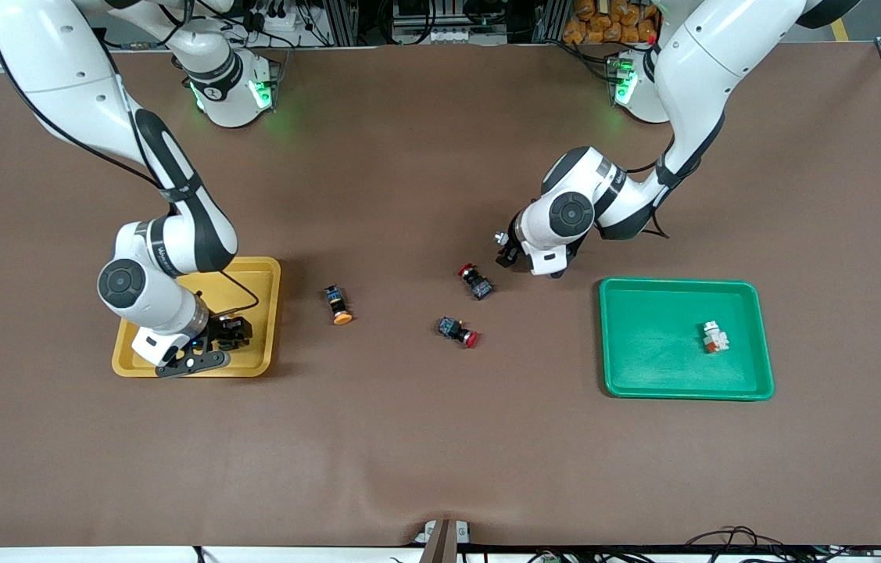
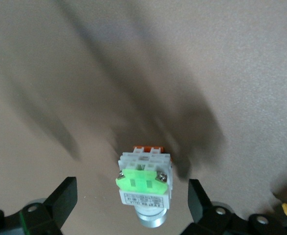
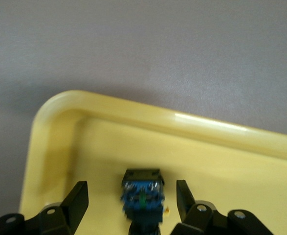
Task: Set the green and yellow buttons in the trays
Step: 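Grasp the white button with the left gripper while the right gripper grasps the orange button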
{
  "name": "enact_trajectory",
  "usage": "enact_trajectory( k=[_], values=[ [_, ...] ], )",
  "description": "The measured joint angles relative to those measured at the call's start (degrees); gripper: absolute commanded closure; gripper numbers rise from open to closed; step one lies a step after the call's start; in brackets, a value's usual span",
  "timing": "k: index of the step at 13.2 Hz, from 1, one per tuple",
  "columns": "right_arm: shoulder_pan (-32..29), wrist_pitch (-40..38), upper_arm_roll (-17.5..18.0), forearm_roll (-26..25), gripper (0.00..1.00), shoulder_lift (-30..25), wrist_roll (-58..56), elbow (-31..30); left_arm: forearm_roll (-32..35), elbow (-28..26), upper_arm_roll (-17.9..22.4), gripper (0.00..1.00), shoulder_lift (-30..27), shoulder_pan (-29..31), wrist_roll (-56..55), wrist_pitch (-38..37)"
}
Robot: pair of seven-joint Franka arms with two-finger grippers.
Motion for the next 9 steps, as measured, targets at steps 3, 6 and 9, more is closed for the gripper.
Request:
enact_trajectory(
  k=[3, 6, 9],
  values=[
    [0.16, -6.42, 0.42, 0.05, 0.17, -3.72, 0.11, 1.06, 0.07, -0.01, 0.27, 1.0, 0.03, -0.09, 0.0, 0.01],
    [1.03, -8.4, 0.69, 1.67, 0.17, -4.96, 2.78, 1.32, 0.09, 0.06, 0.58, 1.0, -0.01, -0.22, 0.0, 0.11],
    [5.77, -8.11, 0.94, 3.57, 0.17, -4.57, 11.43, 1.2, 0.18, 0.87, 0.89, 1.0, -0.13, -0.2, 0.0, 0.51]
  ],
)
